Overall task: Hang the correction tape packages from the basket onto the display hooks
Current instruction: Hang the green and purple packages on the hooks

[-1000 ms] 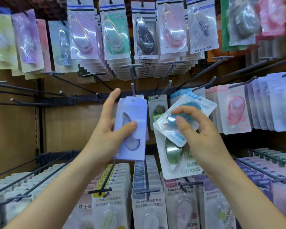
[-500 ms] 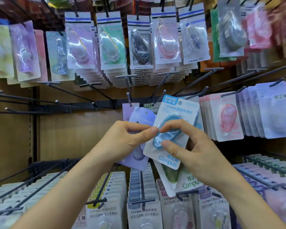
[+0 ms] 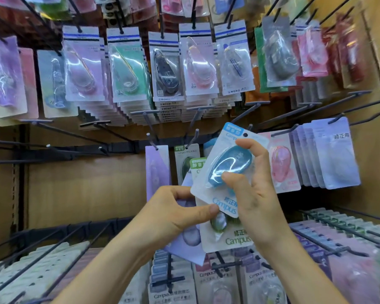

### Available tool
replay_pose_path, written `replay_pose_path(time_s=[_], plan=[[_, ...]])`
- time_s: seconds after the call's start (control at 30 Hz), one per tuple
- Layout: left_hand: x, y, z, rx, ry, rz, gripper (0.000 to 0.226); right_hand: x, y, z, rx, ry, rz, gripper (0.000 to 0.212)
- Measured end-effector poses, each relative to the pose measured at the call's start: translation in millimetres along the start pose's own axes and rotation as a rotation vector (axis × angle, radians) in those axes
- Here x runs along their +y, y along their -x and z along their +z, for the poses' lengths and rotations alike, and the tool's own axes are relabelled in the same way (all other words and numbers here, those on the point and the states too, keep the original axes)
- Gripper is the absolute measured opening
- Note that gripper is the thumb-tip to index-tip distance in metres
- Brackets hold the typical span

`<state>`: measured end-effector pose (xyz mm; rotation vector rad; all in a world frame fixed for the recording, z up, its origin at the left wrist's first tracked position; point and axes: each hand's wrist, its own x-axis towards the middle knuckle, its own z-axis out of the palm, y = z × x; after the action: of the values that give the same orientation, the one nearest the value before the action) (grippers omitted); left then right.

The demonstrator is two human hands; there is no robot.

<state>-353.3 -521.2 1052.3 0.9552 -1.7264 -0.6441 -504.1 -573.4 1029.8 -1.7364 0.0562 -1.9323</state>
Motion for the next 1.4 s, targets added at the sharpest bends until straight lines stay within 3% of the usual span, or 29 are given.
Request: replay_pose_path(time_s=[0.17,0.4,0.57,0.77,0.87,1.07,1.23,1.4], plan=[[-2,6,4,-0.019,-0.051,-0.088,0.015,-7,-5,-18,0.172,0.063,0.002,0.047],[-5,7,-9,0.102,-0.01,-0.093,0.016,-22,-22,-41,0.018,0.13,0.068,0.064],[-6,6,-15,0.165,-0.02,-0.055,0.007,-15,-33,-44,0.083,0.134,0.137,0.057],[-1,6,-9,0.182,-0.008,-0.015,0.014,-2,-33,-52,0.191,0.222,0.206,0.047],[-1,4,-9,0.184,0.007,-0.001,0.015,-1,-38,-57,0.194,0.47,0.206,0.039],[-4,-1,-11,0.214,0.026,-0.011,0.014,6,-54,-48,0.031,1.009,0.295,0.053],[-6,-3,-12,0.201,0.028,-0.008,0.014,13,-62,-31,-0.028,1.479,0.247,0.064],[-6,-2,-13,0.206,0.036,0.019,0.014,15,-65,-22,-0.101,1.666,0.302,0.065]])
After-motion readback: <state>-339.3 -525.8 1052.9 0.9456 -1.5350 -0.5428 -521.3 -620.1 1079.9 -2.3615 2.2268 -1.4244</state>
